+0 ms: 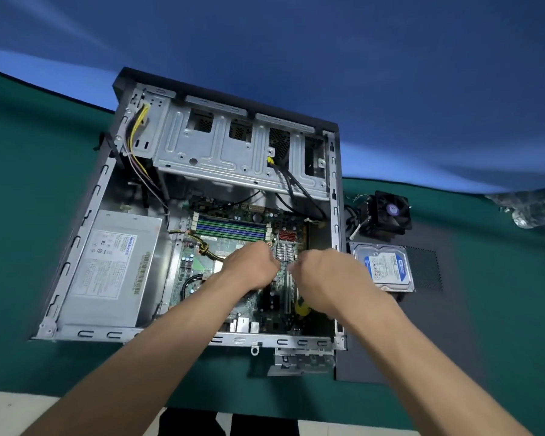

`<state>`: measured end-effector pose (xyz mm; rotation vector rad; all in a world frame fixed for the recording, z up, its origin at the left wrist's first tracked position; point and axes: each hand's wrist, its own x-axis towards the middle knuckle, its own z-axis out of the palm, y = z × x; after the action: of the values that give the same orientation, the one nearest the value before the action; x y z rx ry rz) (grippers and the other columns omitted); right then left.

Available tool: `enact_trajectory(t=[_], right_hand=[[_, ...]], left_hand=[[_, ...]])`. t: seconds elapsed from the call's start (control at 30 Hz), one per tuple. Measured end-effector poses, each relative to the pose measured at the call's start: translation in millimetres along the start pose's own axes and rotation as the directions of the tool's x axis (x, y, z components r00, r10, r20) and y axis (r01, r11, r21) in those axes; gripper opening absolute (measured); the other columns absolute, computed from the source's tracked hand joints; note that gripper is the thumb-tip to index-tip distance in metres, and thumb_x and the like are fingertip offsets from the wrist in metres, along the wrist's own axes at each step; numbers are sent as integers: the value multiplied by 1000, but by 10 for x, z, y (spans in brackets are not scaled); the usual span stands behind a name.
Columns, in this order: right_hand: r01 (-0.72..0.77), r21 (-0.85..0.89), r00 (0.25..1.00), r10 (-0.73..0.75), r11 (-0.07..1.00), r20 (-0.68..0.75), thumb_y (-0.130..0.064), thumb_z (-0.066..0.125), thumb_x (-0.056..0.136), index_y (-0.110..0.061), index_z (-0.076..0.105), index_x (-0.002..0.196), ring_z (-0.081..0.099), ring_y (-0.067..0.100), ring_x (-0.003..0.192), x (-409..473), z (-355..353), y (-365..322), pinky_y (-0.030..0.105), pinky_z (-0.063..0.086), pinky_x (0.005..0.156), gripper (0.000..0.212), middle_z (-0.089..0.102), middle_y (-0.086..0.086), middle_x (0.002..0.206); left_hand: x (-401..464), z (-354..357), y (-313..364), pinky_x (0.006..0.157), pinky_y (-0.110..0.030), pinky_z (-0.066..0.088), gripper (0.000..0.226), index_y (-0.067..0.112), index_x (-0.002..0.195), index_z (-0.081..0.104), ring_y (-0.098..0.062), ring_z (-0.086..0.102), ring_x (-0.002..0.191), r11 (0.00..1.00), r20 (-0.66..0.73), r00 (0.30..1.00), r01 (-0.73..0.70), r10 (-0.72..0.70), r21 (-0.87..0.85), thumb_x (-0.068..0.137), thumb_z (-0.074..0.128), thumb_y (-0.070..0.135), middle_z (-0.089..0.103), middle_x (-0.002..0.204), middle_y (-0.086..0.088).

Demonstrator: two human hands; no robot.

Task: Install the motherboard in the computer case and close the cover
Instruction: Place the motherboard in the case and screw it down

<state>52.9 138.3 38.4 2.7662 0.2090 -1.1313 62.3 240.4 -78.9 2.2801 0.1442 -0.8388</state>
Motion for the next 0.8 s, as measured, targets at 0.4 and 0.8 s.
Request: enact_trajectory(t=[0.4,0.8], right_hand=[[-19,235,992,-11,972,127,-34,51,95,-19,31,129,59,24,82,-71,-52,126,30,44,70,42,54,9,113],[-1,22,998,2,1000,-70,-10,44,94,-6,44,125,58,34,107,-129,60,-97,33,41,72,31,55,17,121]], left_hand=[[7,8,-22,50,-23,31,25,9,88,68,-13,52,60,1000,-26,1000,-7,6,-16,93,49,26,59,72,0],[2,-13,-6,64,-28,42,23,11,79,62,-21,55,71,999,1,1000,12,-12,-34,93,49,24,64,82,-7]])
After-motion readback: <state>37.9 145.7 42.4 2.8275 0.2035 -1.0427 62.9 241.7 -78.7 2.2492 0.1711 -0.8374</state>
